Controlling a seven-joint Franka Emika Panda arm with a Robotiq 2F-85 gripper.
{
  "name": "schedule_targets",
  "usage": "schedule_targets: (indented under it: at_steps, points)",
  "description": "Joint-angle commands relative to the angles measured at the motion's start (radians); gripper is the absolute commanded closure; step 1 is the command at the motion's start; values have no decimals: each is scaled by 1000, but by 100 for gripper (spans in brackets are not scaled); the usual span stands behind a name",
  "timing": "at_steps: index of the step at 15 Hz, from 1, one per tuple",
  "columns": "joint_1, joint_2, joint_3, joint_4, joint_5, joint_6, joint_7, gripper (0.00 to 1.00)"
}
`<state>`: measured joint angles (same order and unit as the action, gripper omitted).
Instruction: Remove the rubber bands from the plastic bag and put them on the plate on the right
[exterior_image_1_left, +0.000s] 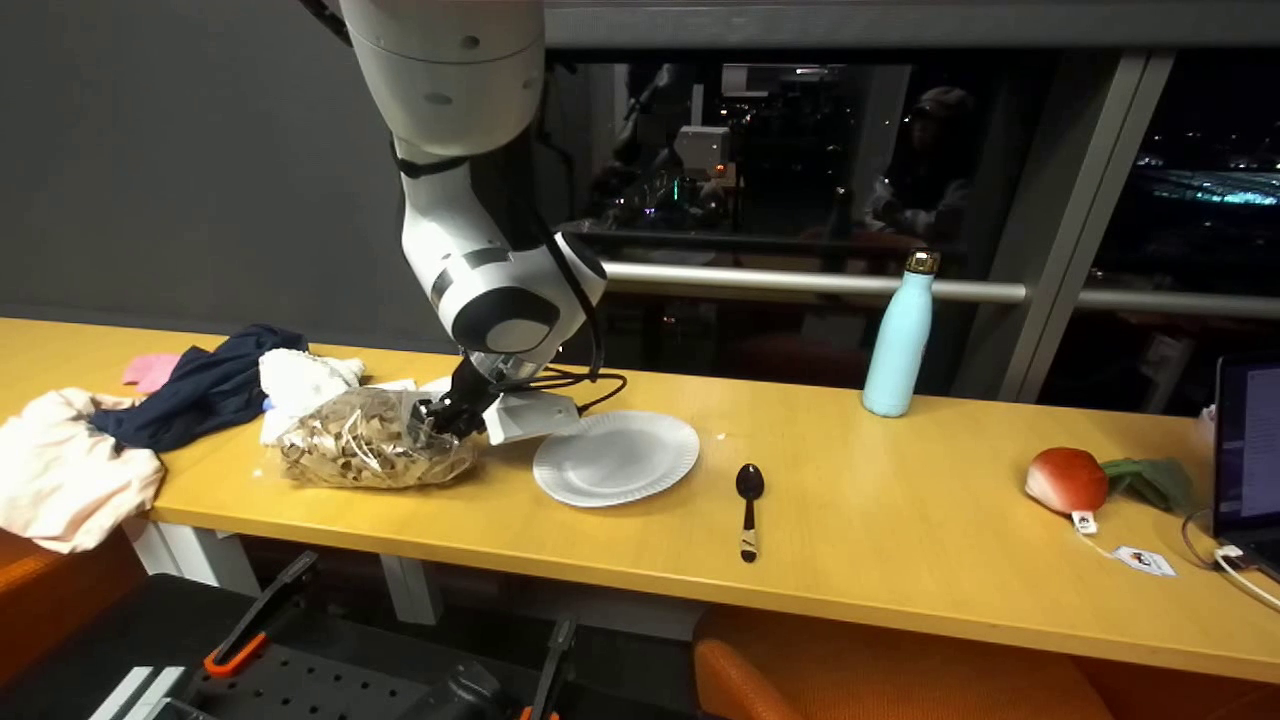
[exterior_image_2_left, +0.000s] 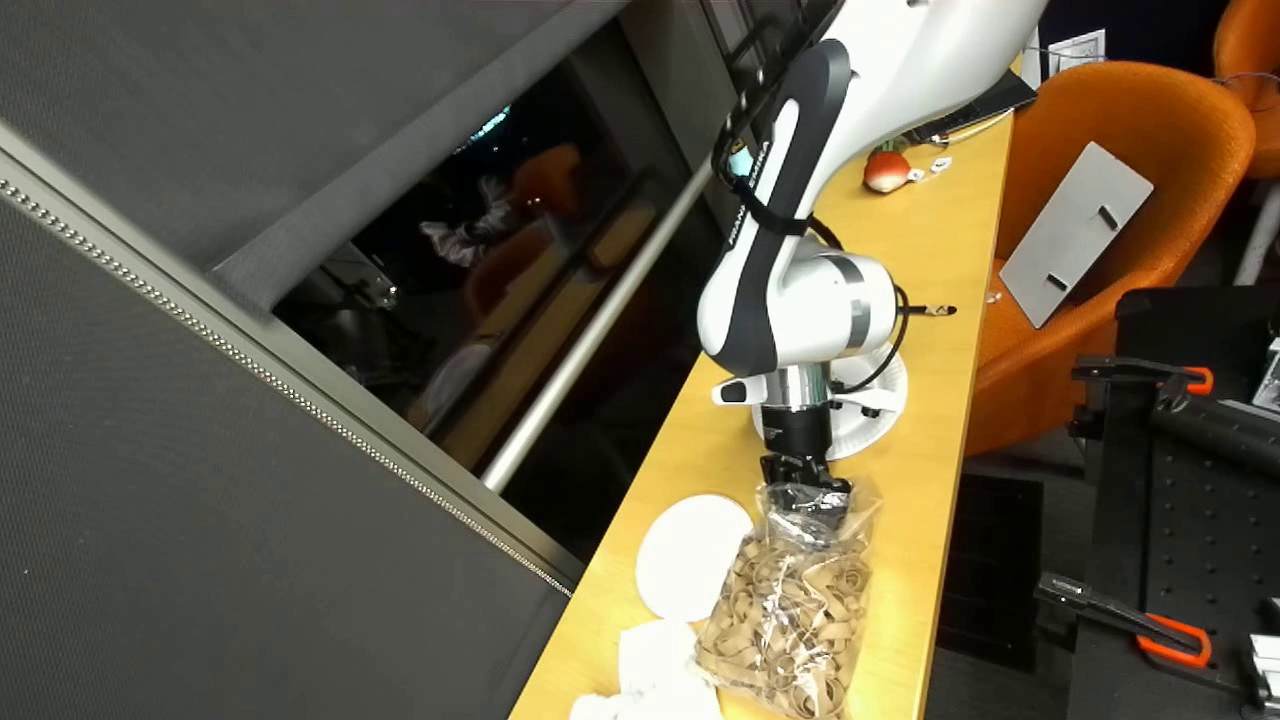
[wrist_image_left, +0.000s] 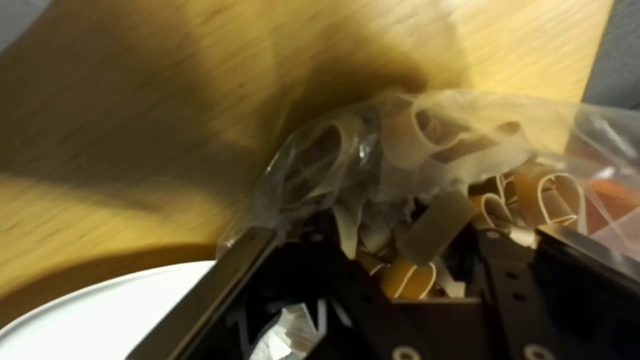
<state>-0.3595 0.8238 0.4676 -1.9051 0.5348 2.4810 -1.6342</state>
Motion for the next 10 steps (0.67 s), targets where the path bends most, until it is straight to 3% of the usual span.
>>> schedule_targets:
  at_steps: [1, 4, 10]
  points:
    - [22, -11, -22, 7, 23, -19, 6, 80]
    - [21, -40, -23, -16, 29, -19, 26, 100]
    - [28, -173, -43, -122, 36, -44, 178, 97]
